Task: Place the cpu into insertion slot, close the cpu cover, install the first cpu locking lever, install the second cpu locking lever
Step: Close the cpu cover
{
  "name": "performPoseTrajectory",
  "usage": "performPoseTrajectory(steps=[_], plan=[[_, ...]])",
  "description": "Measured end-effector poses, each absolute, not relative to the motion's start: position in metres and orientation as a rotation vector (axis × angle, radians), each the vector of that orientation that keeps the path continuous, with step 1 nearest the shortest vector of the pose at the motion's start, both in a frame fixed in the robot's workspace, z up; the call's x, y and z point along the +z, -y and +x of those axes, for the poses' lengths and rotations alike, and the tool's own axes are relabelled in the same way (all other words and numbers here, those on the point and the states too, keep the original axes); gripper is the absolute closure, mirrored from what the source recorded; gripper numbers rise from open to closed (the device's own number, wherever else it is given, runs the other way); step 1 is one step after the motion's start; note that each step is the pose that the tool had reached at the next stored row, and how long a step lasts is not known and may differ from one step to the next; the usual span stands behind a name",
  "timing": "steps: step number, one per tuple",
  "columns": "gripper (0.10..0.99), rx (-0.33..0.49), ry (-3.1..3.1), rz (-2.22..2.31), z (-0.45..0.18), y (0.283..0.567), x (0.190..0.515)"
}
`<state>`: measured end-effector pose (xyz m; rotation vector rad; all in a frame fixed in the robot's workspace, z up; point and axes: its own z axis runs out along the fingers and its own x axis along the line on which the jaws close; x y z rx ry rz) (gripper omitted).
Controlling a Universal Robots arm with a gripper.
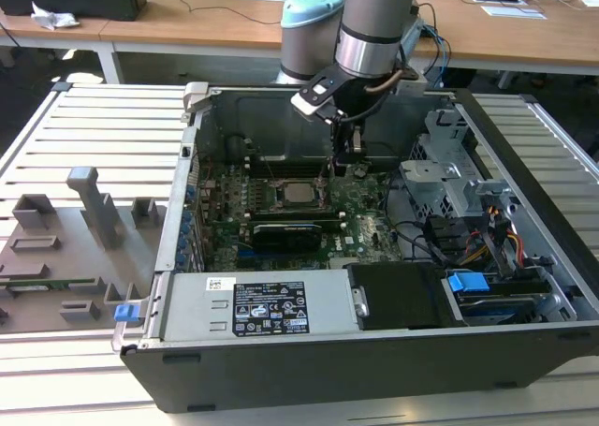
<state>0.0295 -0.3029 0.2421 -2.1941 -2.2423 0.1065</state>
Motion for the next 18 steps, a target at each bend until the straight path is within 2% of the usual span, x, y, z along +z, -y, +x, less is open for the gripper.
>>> performPoseTrajectory(steps=[18], plan=[[0.98, 0.106, 2.242, -2.194, -0.001, 0.303, 0.241]])
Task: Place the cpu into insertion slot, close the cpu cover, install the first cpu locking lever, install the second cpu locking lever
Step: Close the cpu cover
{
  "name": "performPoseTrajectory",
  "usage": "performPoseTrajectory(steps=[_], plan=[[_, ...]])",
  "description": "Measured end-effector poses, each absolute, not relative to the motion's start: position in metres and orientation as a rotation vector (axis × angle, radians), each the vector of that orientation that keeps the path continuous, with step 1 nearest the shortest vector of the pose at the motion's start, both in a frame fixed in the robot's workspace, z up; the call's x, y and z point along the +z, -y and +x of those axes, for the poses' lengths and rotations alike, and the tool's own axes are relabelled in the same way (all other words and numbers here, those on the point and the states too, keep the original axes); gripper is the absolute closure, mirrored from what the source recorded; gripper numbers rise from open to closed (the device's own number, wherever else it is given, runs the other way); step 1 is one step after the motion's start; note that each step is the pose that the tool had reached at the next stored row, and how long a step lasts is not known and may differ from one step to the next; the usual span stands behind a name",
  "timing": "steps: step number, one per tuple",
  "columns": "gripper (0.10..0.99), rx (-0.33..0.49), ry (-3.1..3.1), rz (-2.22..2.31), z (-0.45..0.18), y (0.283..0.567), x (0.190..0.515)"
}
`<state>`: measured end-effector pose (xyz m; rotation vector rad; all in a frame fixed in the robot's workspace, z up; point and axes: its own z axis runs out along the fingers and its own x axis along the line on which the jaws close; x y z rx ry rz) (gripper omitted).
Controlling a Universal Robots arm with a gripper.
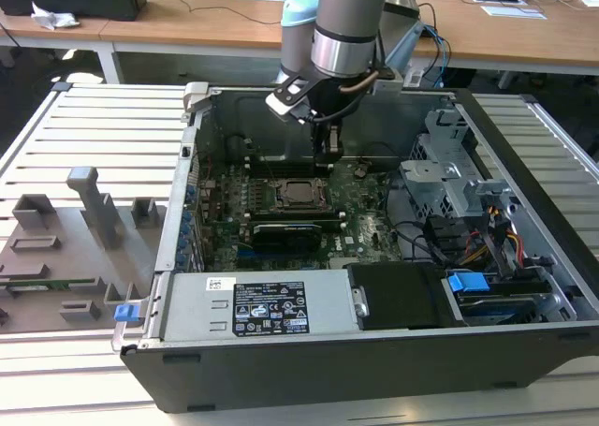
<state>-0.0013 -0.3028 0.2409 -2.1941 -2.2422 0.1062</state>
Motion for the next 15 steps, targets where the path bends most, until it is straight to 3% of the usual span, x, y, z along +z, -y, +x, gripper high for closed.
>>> performPoseTrajectory(steps=[15], plan=[[0.98, 0.106, 2.243, -2.194, -0.035, 0.303, 0.236]])
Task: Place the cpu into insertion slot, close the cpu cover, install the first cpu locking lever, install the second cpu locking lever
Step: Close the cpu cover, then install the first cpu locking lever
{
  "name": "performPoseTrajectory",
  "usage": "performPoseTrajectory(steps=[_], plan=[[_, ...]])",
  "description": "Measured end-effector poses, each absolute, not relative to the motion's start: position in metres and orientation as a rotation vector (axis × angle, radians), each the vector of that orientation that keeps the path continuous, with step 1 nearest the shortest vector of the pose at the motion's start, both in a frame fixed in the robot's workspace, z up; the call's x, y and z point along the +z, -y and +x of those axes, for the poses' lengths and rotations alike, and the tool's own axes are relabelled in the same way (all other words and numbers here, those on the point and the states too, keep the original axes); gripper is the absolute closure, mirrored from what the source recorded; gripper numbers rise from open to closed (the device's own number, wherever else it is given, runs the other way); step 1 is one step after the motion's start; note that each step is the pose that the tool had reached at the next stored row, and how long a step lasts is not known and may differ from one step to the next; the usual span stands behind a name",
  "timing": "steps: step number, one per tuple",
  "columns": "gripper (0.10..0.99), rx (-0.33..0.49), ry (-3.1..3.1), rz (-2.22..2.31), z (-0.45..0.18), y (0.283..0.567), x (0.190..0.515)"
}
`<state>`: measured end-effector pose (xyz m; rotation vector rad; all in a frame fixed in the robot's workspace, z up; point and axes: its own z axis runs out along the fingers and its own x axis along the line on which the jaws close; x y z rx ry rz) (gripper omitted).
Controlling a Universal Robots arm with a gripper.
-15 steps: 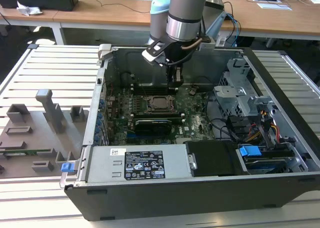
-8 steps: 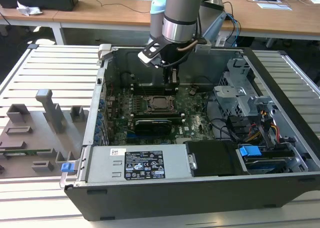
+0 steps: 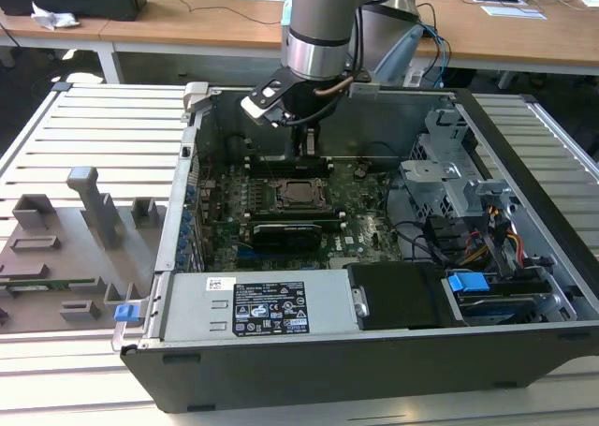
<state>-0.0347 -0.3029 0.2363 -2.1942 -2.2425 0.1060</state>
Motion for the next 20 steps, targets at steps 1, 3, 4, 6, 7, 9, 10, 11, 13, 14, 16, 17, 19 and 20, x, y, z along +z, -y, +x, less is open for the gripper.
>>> performPoseTrajectory(steps=[1, 3, 4, 6, 7, 9, 10, 11, 13, 14, 16, 17, 19, 20], plan=[[0.98, 0.106, 2.242, -2.194, -0.037, 0.303, 0.236], [0.98, 0.106, 2.242, -2.194, -0.038, 0.303, 0.236], [0.98, 0.106, 2.243, -2.194, -0.038, 0.303, 0.236], [0.98, 0.106, 2.242, -2.194, -0.038, 0.303, 0.236], [0.98, 0.106, 2.243, -2.194, -0.038, 0.303, 0.236], [0.98, 0.106, 2.242, -2.194, -0.038, 0.303, 0.236], [0.98, 0.106, 2.243, -2.194, -0.038, 0.303, 0.236], [0.98, 0.106, 2.242, -2.194, -0.038, 0.303, 0.236], [0.98, 0.106, 2.242, -2.194, -0.038, 0.303, 0.236], [0.98, 0.106, 2.243, -2.194, -0.038, 0.303, 0.236], [0.98, 0.106, 2.243, -2.194, -0.038, 0.303, 0.237], [0.98, 0.107, 2.243, -2.194, -0.038, 0.303, 0.238], [0.98, 0.109, 2.243, -2.196, -0.038, 0.303, 0.245], [0.98, 0.111, 2.244, -2.196, -0.038, 0.303, 0.249]])
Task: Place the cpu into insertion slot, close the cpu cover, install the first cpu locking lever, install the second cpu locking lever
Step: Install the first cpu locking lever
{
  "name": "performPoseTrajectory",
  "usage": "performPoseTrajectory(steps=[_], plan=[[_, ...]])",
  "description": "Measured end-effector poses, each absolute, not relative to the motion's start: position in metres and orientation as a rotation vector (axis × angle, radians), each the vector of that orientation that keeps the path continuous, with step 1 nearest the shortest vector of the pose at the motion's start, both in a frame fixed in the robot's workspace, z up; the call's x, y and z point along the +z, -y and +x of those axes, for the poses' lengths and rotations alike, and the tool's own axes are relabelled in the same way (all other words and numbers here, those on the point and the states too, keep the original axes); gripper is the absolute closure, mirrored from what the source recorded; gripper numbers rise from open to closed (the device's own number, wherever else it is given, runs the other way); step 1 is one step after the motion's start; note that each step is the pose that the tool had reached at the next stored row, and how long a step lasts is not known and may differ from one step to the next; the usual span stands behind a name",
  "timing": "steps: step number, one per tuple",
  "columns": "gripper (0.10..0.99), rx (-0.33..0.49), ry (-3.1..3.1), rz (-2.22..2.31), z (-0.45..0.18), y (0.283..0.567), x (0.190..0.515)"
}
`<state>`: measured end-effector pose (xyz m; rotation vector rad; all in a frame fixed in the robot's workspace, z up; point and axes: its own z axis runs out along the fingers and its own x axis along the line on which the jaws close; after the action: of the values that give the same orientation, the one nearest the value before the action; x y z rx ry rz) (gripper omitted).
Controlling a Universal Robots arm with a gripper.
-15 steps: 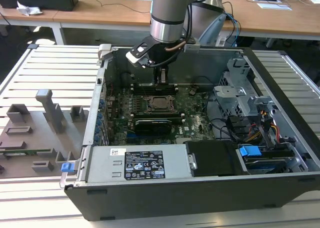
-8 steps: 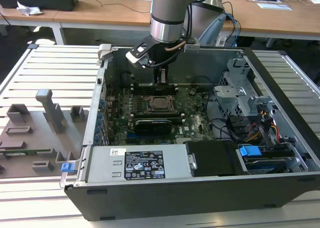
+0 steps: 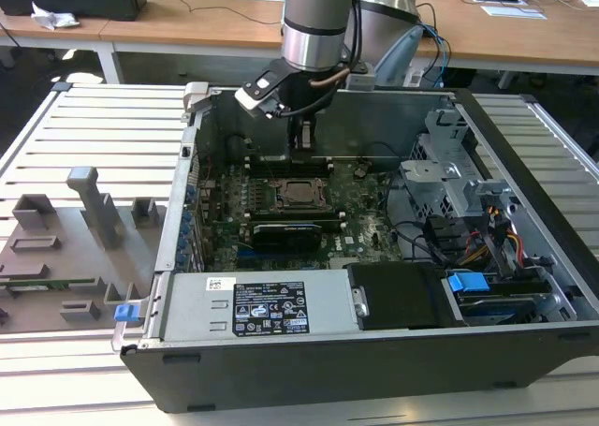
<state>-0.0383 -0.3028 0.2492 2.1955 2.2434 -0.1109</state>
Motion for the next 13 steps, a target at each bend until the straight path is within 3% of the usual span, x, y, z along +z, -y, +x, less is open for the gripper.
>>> performPoseTrajectory(steps=[13], plan=[[0.98, -0.144, -2.226, 2.18, -0.038, 0.302, 0.302]])
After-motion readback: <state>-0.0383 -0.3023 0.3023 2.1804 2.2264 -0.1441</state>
